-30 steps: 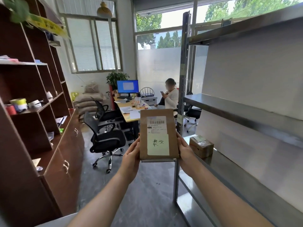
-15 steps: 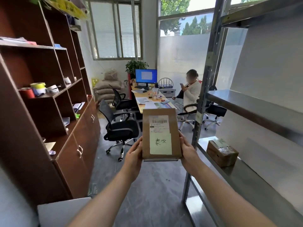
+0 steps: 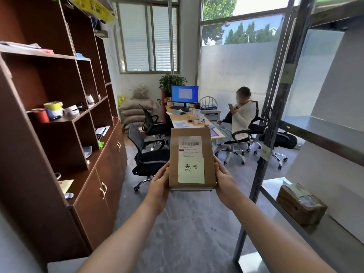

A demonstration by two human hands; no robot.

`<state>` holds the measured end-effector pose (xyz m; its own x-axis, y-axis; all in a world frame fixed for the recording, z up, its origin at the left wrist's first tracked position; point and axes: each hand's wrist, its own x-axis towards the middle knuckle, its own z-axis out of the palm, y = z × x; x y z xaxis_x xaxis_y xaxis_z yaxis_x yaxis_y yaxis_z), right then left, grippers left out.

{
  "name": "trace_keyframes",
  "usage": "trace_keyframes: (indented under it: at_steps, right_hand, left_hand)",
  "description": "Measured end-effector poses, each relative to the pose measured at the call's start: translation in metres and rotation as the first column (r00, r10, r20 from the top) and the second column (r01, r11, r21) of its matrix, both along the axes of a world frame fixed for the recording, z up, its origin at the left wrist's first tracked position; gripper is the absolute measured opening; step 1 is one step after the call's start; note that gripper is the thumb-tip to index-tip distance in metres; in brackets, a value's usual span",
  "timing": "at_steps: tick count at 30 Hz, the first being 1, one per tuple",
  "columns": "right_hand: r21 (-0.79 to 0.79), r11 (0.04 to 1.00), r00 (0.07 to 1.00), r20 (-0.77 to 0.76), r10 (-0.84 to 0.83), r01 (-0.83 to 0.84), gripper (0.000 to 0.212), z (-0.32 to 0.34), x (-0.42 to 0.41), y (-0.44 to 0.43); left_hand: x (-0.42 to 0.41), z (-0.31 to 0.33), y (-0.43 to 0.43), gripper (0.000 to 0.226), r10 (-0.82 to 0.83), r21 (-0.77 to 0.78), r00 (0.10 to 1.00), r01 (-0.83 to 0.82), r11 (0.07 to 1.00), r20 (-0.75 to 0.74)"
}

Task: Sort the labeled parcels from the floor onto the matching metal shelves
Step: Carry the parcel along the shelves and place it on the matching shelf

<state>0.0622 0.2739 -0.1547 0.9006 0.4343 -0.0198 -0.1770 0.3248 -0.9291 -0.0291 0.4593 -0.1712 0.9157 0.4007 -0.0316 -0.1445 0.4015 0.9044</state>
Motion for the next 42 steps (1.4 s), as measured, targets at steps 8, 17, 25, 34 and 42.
trace_keyframes:
  at_steps: [8,17,25,34,42]
  right_hand:
    - [-0.015,0.995,0.995,0.030,-0.099,0.100,0.039,0.011,0.039,0.061]
    - [-0.026,0.988,0.988,0.034,-0.148,0.149,0.039,0.003,0.058,0.107]
    - [-0.038,0.985,0.985,0.000,-0.171,0.171,0.039,-0.010,0.087,0.128]
    - [-0.022,0.987,0.986,-0.041,-0.160,0.159,0.039,-0.023,0.156,0.145]
    - [0.001,0.982,0.981,-0.036,-0.190,0.190,0.038,-0.007,0.243,0.147]
  left_hand:
    - [0.050,0.017,0.065,0.028,-0.071,-0.010,0.997,0.072,0.997,0.040]
    - [0.082,0.004,0.117,0.030,-0.150,-0.003,0.988,0.150,0.989,0.024]
    - [0.115,-0.008,0.140,0.029,-0.177,0.002,0.984,0.177,0.984,0.006]
    - [0.185,-0.019,0.157,0.030,-0.169,-0.027,0.985,0.168,0.985,-0.036]
    - [0.278,0.002,0.159,0.031,-0.188,-0.023,0.982,0.187,0.982,-0.030]
